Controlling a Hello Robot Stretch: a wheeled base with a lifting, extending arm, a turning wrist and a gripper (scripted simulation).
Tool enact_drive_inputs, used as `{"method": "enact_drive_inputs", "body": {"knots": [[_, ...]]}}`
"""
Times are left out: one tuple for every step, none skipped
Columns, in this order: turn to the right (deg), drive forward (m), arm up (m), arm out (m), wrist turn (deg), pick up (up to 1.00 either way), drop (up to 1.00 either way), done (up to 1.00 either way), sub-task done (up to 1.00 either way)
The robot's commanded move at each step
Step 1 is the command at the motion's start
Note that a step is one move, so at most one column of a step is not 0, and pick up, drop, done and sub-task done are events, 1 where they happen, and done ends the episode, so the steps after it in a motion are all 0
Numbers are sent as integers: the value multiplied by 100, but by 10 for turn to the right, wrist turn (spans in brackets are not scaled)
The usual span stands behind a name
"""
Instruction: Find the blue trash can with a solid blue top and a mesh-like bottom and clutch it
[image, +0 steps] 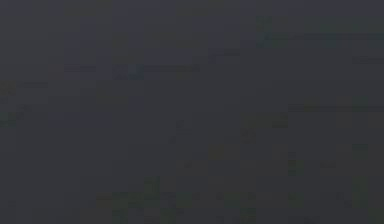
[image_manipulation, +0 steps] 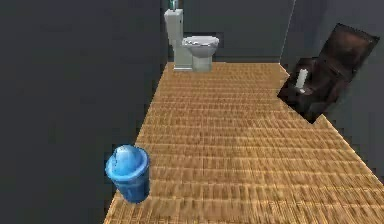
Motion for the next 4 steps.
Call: {"method": "enact_drive_inputs", "body": {"knots": [[-180, 0, 0, 0, 0, 0, 0, 0, 0], [450, 0, 0, 0, 0, 0, 0, 0, 0], [450, 0, 0, 0, 0, 0, 0, 0, 0], [60, 0, 0, 0, 0, 0, 0, 0, 0]]}}
